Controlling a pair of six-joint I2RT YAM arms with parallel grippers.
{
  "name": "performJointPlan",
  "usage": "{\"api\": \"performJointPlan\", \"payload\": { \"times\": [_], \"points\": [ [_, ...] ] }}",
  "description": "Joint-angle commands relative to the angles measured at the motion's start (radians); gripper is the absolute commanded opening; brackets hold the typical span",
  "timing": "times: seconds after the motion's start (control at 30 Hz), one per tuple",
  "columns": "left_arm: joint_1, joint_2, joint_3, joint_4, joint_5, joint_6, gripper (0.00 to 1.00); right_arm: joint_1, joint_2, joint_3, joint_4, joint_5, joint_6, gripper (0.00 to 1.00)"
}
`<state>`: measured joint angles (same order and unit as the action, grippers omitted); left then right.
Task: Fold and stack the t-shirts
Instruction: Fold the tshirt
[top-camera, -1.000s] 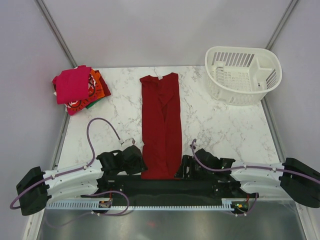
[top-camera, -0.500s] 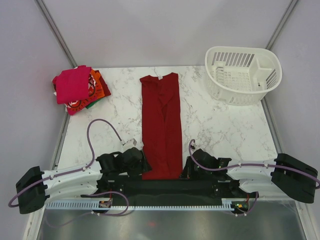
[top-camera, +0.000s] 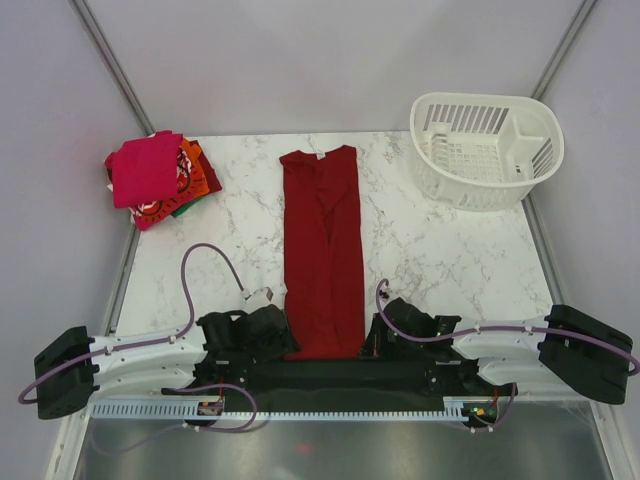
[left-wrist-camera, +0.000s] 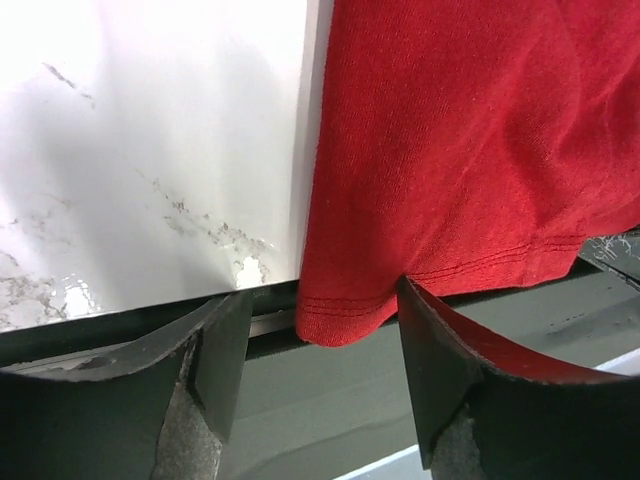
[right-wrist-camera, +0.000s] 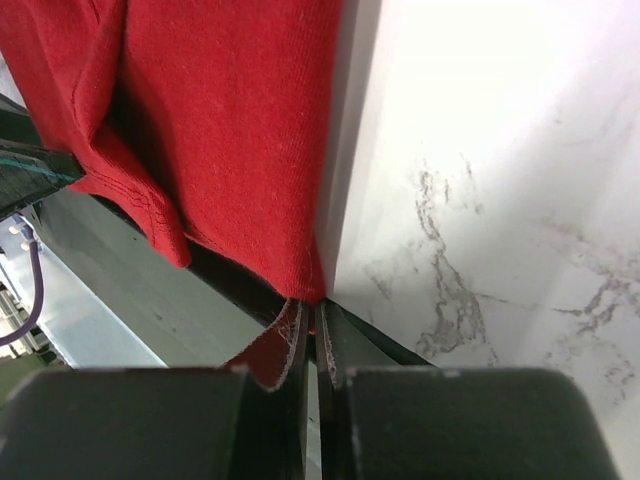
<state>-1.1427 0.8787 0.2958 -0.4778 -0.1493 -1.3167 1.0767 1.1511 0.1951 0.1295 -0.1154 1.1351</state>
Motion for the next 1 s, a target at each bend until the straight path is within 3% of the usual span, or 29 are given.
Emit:
{"api": "performJointPlan", "payload": {
  "times": [0.0,0.1,0.27,0.37,0.4,0.5,0.8,0.97],
  "points": [
    [-0.019,0.014,-0.009,-0.038,-0.025,-0.061,0.66,0.002,0.012,0.013,0.041,0.017,-0.017,0.05],
    [-0.019,0.032,0.003,-0.036,-0.053,-0.055,0.62,0.0,0.015,0.012,0.048,0.014,-0.018,0.03],
    [-0.018,0.081,0.045,-0.036,-0.101,-0.015,0.47,-0.001,0.035,0.023,0.05,0.002,-0.032,0.0],
    [-0.019,0.117,0.084,-0.036,-0.127,0.013,0.3,0.0,0.052,0.035,0.045,-0.01,-0.041,0.0],
    [-0.019,0.123,0.104,-0.036,-0.127,0.029,0.17,0.002,0.049,0.038,0.045,-0.016,-0.044,0.0],
    [-0.02,0.131,0.124,-0.039,-0.102,0.042,0.04,0.002,0.013,0.047,0.024,-0.023,-0.06,0.0],
    [-0.035,-0.012,0.117,-0.071,0.01,-0.004,0.02,0.002,-0.22,0.112,-0.218,0.036,-0.069,0.0],
    [-0.035,-0.038,0.181,-0.137,0.059,0.005,0.02,0.006,-0.26,0.167,-0.312,0.037,-0.086,0.0]
  ]
}}
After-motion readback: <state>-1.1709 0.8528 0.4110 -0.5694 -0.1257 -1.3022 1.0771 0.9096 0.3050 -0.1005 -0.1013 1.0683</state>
